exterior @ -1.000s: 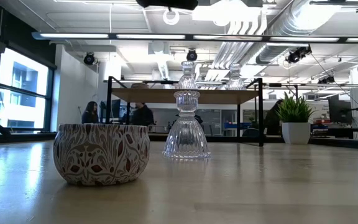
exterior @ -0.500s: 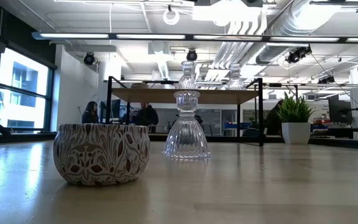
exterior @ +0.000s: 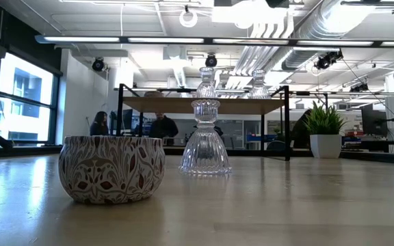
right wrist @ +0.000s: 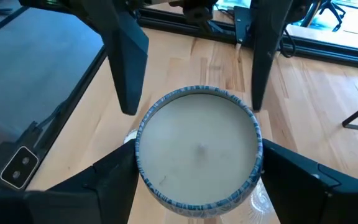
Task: Pick & Place candle stick holders
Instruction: Put the blue patterned scented candle on the shelf
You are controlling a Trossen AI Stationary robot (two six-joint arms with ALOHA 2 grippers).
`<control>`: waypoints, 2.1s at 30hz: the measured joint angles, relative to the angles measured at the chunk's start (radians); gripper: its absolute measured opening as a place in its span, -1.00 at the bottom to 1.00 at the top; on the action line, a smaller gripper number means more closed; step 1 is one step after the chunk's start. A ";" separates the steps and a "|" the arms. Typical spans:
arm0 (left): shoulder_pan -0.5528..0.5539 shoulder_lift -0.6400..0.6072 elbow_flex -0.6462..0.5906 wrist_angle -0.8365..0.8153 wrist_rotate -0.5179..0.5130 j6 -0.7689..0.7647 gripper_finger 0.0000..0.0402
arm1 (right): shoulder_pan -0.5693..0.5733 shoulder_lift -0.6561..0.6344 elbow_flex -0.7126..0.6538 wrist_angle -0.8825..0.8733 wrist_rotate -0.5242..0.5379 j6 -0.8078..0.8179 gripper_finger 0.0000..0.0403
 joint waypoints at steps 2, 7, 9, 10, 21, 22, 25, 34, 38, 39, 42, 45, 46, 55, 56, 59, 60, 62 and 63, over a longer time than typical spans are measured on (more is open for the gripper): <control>0.006 0.000 0.000 0.000 -0.012 0.000 0.77 | 0.000 0.000 0.000 0.002 0.000 0.000 0.40; 0.006 0.000 0.000 0.015 -0.022 0.003 0.77 | 0.000 0.000 0.000 0.004 0.000 0.000 0.40; 0.006 0.000 0.000 0.026 -0.023 0.006 0.77 | 0.000 0.000 0.000 0.005 0.000 0.000 0.40; 0.008 0.000 0.000 0.026 -0.023 0.007 0.77 | 0.000 0.000 0.000 0.005 0.000 0.000 0.40; 0.074 0.000 0.000 0.035 0.118 -0.056 0.77 | 0.000 0.000 0.000 0.004 0.001 0.000 0.40; 0.078 0.000 0.000 0.035 0.119 -0.061 0.77 | 0.000 0.000 0.000 0.004 0.001 0.000 0.40; 0.079 0.000 0.000 0.035 0.118 -0.059 0.77 | 0.000 0.000 0.000 0.004 0.001 -0.001 0.40; 0.079 0.000 0.000 0.025 0.117 -0.055 0.77 | 0.000 0.000 0.000 0.004 0.000 -0.011 0.40; 0.079 0.008 0.000 0.027 0.112 -0.044 0.77 | 0.000 0.001 0.000 0.002 0.000 -0.011 0.40; 0.079 0.008 0.000 0.026 0.113 -0.039 0.77 | 0.000 0.001 0.000 0.002 -0.002 -0.011 0.40; 0.079 0.008 0.000 0.026 0.114 -0.032 0.77 | 0.000 0.001 0.000 0.003 -0.002 -0.011 0.40; 0.079 0.009 0.000 0.028 0.096 -0.030 0.77 | 0.000 0.001 0.000 0.004 -0.003 -0.011 0.40; 0.079 0.009 0.000 0.030 0.095 -0.030 0.77 | 0.000 0.001 0.000 0.005 -0.003 -0.011 0.40; 0.087 0.022 0.000 0.042 0.103 -0.026 0.74 | 0.001 0.001 -0.002 0.000 -0.008 -0.011 0.40; 0.087 0.023 0.000 0.042 0.104 -0.026 0.71 | 0.000 0.001 -0.002 0.000 -0.008 -0.011 0.40; 0.091 0.030 0.000 0.046 0.106 -0.026 0.57 | 0.001 0.001 -0.002 -0.004 -0.008 -0.009 0.40; 0.091 0.033 0.000 0.045 0.105 -0.026 0.52 | 0.001 0.001 -0.003 -0.012 -0.010 -0.008 0.40; 0.091 0.034 0.000 0.042 0.106 -0.025 0.40 | 0.000 0.001 -0.004 -0.015 -0.015 -0.008 0.40; 0.091 0.033 0.000 0.042 0.106 -0.025 0.35 | 0.001 0.001 -0.004 -0.015 -0.015 -0.009 0.40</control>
